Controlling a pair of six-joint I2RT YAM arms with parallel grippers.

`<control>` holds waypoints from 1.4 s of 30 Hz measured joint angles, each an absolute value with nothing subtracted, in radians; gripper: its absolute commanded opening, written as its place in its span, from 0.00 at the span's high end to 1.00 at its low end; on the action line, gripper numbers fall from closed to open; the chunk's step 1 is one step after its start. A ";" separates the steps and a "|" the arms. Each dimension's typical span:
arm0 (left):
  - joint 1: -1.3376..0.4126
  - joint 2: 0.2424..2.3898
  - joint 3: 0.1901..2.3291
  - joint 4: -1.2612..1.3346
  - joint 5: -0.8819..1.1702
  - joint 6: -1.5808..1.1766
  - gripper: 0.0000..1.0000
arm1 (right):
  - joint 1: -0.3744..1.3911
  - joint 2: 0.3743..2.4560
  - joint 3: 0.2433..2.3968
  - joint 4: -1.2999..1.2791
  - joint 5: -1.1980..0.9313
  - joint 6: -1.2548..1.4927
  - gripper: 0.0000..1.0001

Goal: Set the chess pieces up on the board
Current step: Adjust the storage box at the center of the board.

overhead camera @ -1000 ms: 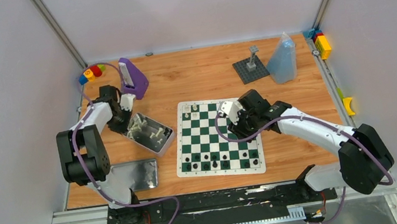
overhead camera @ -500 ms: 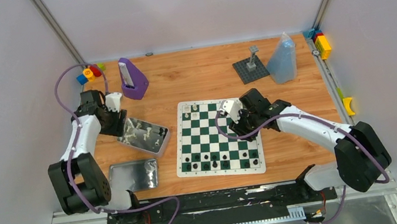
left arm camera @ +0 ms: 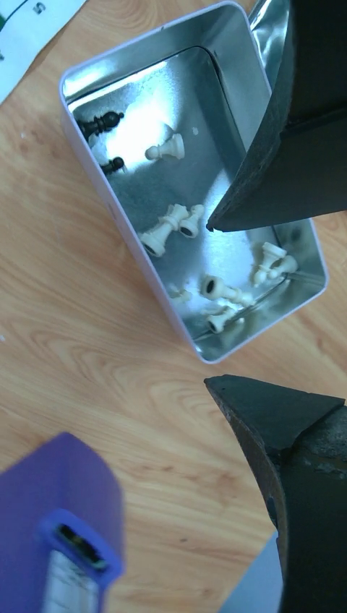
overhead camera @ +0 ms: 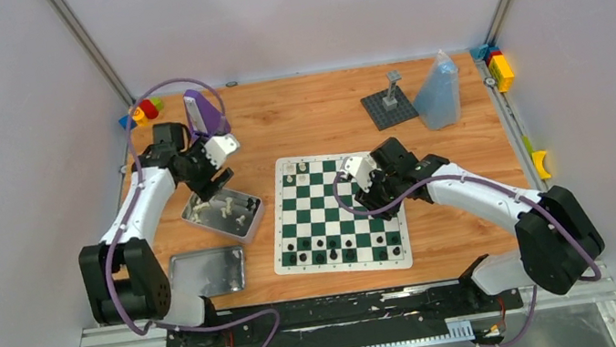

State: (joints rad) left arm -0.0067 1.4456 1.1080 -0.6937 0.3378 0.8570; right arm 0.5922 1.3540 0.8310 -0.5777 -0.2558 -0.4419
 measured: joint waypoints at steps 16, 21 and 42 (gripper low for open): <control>-0.188 1.707 1.143 -0.701 0.196 1.139 0.38 | 0.592 1.366 0.831 -0.578 -0.256 -0.442 0.64; -0.189 1.746 1.172 -0.691 0.169 1.124 0.67 | 0.592 1.374 0.831 -0.579 -0.256 -0.442 0.64; -0.076 1.743 1.135 -0.672 0.001 0.855 0.65 | 0.592 1.409 0.831 -0.580 -0.255 -0.442 0.64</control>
State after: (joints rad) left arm -0.0761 1.7428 1.1351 -0.6720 0.0006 0.8555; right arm 0.5922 1.4094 0.8310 -0.5800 -0.2554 -0.4419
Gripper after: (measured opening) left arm 0.260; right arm 0.360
